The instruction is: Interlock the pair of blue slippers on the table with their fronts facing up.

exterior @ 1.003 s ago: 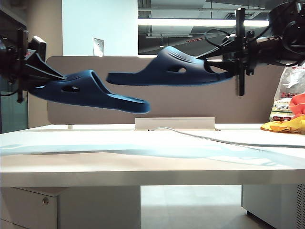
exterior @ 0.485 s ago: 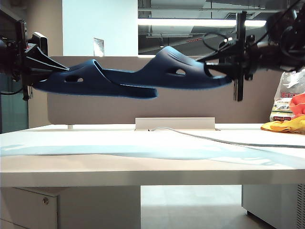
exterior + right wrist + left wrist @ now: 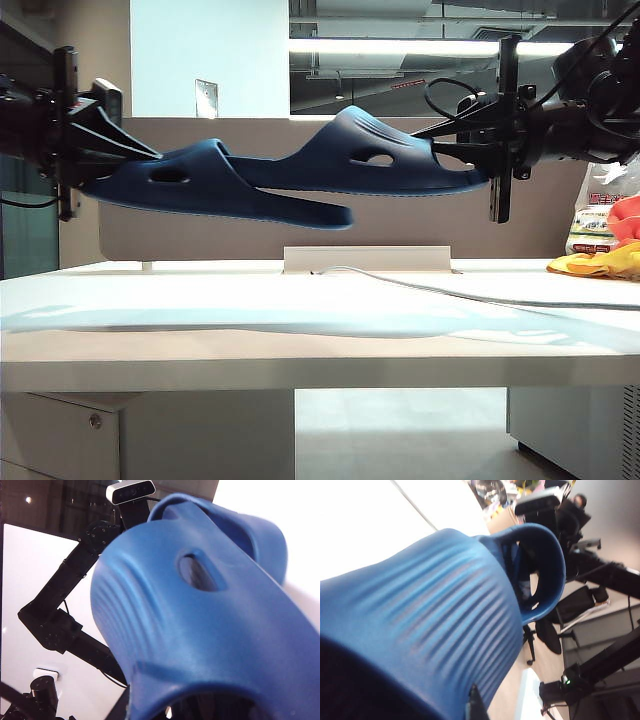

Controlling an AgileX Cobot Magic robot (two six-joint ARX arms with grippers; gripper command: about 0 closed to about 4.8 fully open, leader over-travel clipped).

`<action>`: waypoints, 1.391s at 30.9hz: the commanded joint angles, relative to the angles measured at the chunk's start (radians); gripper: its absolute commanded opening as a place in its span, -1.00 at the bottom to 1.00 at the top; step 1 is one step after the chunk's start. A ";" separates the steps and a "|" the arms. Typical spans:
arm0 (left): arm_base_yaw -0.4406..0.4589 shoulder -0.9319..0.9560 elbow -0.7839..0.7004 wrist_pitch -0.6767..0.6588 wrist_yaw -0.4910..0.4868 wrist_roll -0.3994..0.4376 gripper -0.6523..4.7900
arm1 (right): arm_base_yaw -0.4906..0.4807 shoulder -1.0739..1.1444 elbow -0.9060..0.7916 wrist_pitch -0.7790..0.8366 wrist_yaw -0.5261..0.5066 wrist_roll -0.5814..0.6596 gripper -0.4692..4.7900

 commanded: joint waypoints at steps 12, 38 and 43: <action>-0.035 -0.008 0.004 -0.036 0.014 0.019 -0.78 | 0.005 0.071 0.003 -0.005 -0.025 -0.010 -0.79; -0.134 0.007 0.225 -0.312 -0.301 0.174 -0.78 | 0.024 0.088 0.003 -0.006 -0.048 -0.026 -0.84; -0.147 0.007 0.225 -0.312 -0.280 0.193 -0.78 | 0.040 0.089 0.003 -0.006 -0.050 -0.035 -0.84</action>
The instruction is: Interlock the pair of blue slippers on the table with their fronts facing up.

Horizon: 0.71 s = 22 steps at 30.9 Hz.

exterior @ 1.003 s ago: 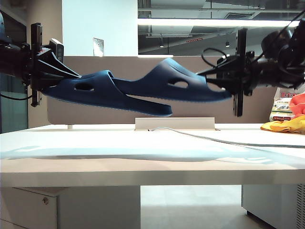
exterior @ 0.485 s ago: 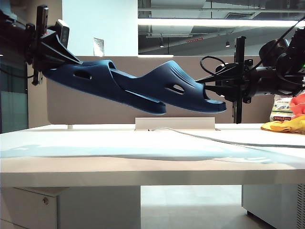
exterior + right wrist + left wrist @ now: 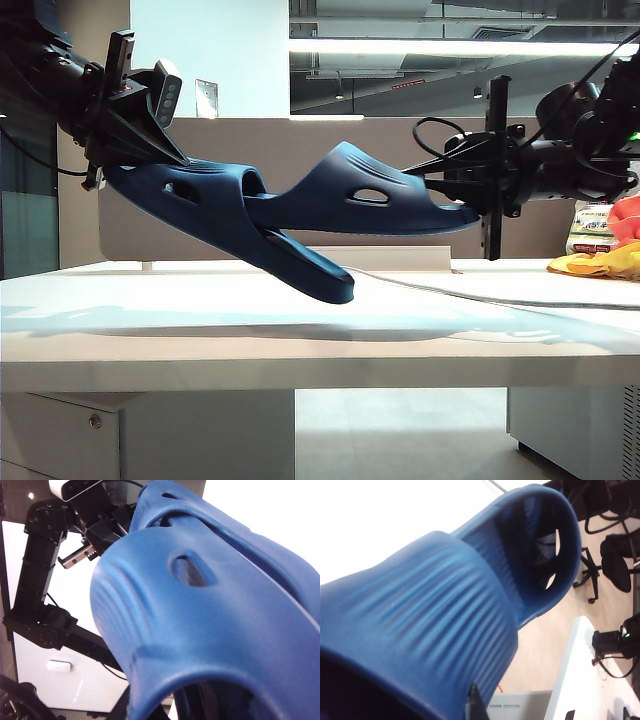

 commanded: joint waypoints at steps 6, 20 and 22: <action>-0.006 -0.005 0.004 -0.001 0.132 0.029 -0.78 | 0.037 -0.003 0.003 0.010 -0.013 -0.028 -0.84; -0.005 -0.005 0.003 0.067 0.252 0.029 -0.78 | 0.046 -0.004 0.006 0.072 -0.013 -0.051 -0.27; -0.005 -0.005 0.003 0.070 0.252 0.029 -0.78 | 0.046 -0.004 0.011 0.076 -0.013 -0.051 -0.02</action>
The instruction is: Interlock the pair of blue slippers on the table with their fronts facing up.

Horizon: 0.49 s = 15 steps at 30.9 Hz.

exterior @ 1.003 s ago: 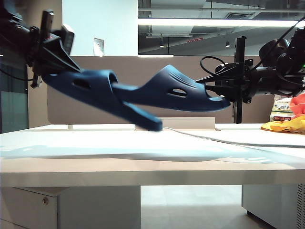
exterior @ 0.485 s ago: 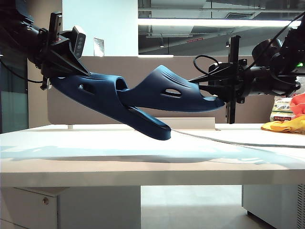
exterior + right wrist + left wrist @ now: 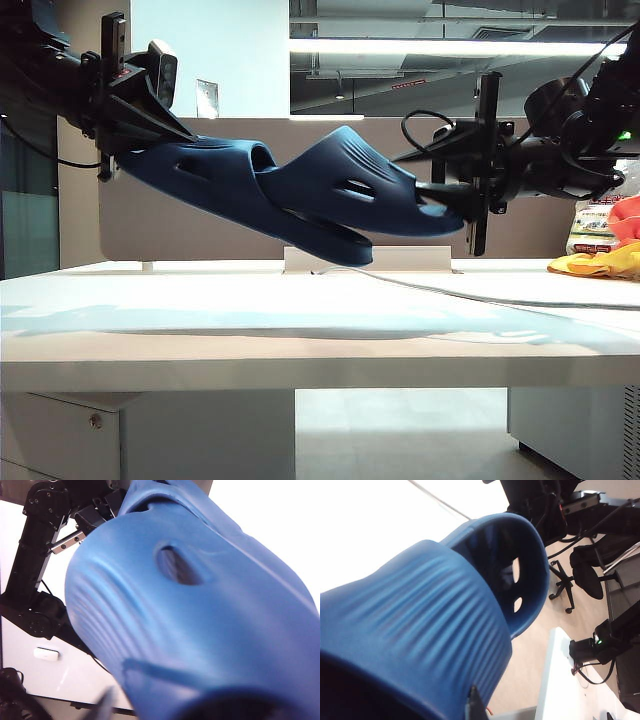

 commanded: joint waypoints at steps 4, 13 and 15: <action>-0.005 -0.004 0.003 0.031 0.089 0.004 -0.78 | 0.006 -0.004 0.024 0.056 -0.014 0.009 0.16; 0.023 -0.001 0.003 0.046 0.108 0.005 -0.78 | -0.050 -0.005 0.071 0.101 -0.020 0.077 0.20; 0.025 0.000 0.003 0.051 0.126 0.004 -0.78 | -0.058 -0.006 0.080 0.100 -0.023 0.081 0.30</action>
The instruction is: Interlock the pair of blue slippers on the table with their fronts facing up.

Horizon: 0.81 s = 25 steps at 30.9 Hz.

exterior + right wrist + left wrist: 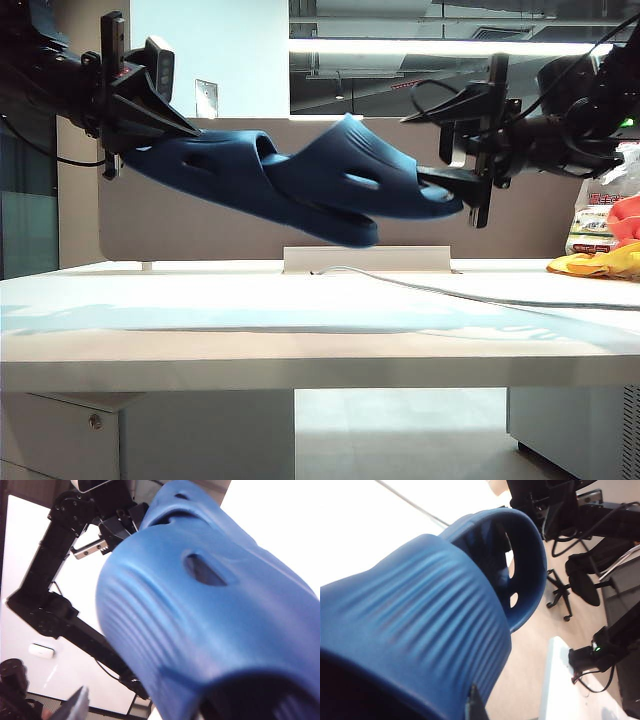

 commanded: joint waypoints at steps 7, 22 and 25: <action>0.016 -0.001 0.003 0.022 0.099 0.005 -0.78 | -0.037 -0.006 0.014 0.022 -0.014 0.014 0.38; 0.016 0.005 0.003 0.101 -0.023 -0.010 -0.78 | -0.219 -0.174 0.013 0.545 0.319 0.016 -0.59; 0.016 0.008 -0.001 0.135 -0.064 -0.035 -0.78 | -0.227 -0.208 0.013 0.526 0.346 -0.037 -0.66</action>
